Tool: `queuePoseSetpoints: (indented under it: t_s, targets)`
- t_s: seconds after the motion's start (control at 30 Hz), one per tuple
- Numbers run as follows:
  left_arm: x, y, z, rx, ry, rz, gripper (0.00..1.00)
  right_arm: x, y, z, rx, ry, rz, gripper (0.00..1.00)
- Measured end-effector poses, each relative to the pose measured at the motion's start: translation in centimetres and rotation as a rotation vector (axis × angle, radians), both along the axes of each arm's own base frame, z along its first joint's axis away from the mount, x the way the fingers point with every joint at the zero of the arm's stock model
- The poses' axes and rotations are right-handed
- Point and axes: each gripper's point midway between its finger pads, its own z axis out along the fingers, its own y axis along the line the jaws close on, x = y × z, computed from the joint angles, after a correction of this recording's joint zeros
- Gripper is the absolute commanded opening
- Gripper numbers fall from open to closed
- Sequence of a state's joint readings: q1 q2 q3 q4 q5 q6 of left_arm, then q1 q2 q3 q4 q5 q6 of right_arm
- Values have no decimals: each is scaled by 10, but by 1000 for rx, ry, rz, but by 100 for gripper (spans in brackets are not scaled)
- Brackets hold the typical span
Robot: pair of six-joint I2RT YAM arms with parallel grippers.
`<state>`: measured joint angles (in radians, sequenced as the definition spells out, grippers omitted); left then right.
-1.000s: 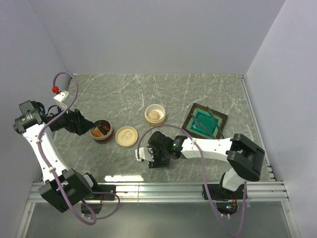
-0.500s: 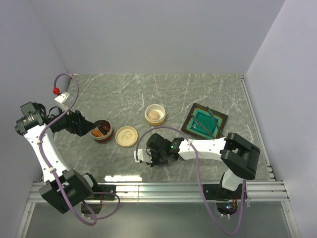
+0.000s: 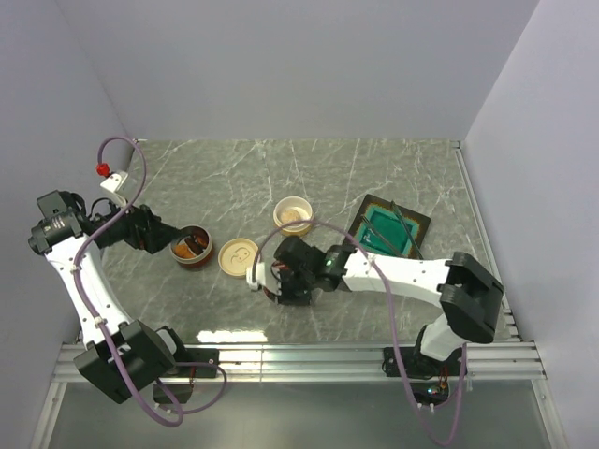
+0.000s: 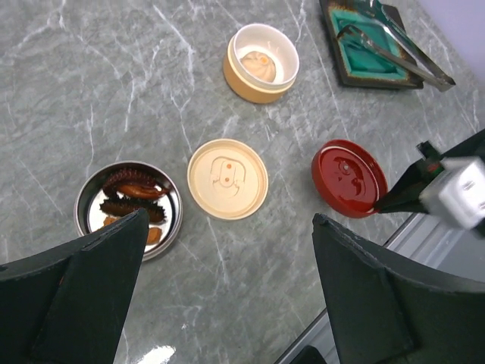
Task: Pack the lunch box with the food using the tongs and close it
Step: Pick up the lid of the lunch box with the right arm, then pass the lid of the lunch box from the right arm to the left
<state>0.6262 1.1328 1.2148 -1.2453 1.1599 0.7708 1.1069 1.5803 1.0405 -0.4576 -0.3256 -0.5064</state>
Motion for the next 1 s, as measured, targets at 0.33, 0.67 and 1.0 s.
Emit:
queuePoseSetpoints:
  t_s: [0.33, 0.67, 1.0]
  targets:
    - [-8, -23, 28, -95, -130, -12, 94, 51, 26, 141, 377, 187, -166, 0]
    - [-34, -58, 27, -173, -235, -131, 95, 61, 20, 213, 531, 248, -189, 0]
    - [-26, -70, -20, -358, 29, -236, 93, 43, 24, 248, 539, 93, -100, 0]
